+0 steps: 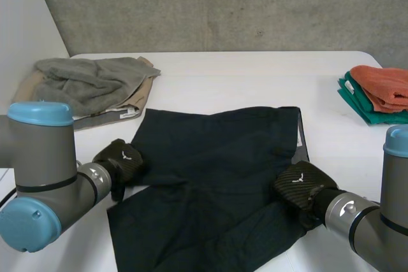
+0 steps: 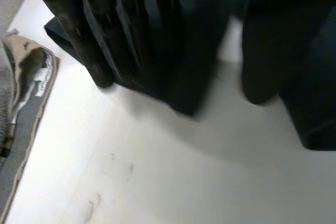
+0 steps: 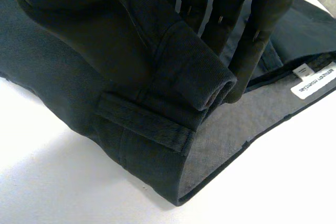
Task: Fold the laundry.
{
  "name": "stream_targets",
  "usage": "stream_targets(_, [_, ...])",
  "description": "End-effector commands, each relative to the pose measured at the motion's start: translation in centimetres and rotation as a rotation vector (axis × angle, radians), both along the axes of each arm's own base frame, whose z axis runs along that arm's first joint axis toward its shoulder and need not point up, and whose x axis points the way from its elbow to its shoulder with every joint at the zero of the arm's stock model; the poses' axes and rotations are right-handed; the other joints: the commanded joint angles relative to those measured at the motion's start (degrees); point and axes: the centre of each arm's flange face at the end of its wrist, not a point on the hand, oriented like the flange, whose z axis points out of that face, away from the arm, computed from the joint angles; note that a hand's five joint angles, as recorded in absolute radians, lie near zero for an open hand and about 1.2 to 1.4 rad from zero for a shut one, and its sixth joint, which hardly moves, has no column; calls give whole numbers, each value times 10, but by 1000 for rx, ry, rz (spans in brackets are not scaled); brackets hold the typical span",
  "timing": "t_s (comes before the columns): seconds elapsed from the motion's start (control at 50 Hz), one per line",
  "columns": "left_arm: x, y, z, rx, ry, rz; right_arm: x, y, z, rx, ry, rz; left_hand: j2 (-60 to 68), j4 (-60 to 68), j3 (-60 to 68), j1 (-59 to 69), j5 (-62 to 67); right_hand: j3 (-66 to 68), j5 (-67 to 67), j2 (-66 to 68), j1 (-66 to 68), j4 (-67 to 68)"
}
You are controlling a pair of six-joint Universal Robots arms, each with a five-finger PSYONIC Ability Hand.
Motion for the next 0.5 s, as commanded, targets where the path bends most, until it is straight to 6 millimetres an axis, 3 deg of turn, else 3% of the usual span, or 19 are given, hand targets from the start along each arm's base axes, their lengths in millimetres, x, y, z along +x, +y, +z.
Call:
stream_targets(0.02, [0,1,15,-10,46,40,-1,-4,1,-21,-8,-32,-247,-261,-259,-196,-245,117,115,122,149,113])
stream_targets(0.1, [5,10,36,3,148,108,-3,-12,5,-49,-28,-68,-234,-247,-246,-183,-231,117,115,122,149,113])
stream_targets(0.26, [18,64,72,142,358,169,-8,-24,12,-99,-79,-144,-90,-103,-102,-39,-87,117,115,122,149,113])
stream_targets(0.42, [29,111,65,356,397,179,-7,-23,10,-100,-92,-156,-82,-96,-95,-32,-80,117,115,122,149,113])
stream_targets(0.5, [33,119,59,420,395,197,-6,-22,10,-103,-92,-151,-82,-96,-95,-32,-80,117,115,122,149,113])
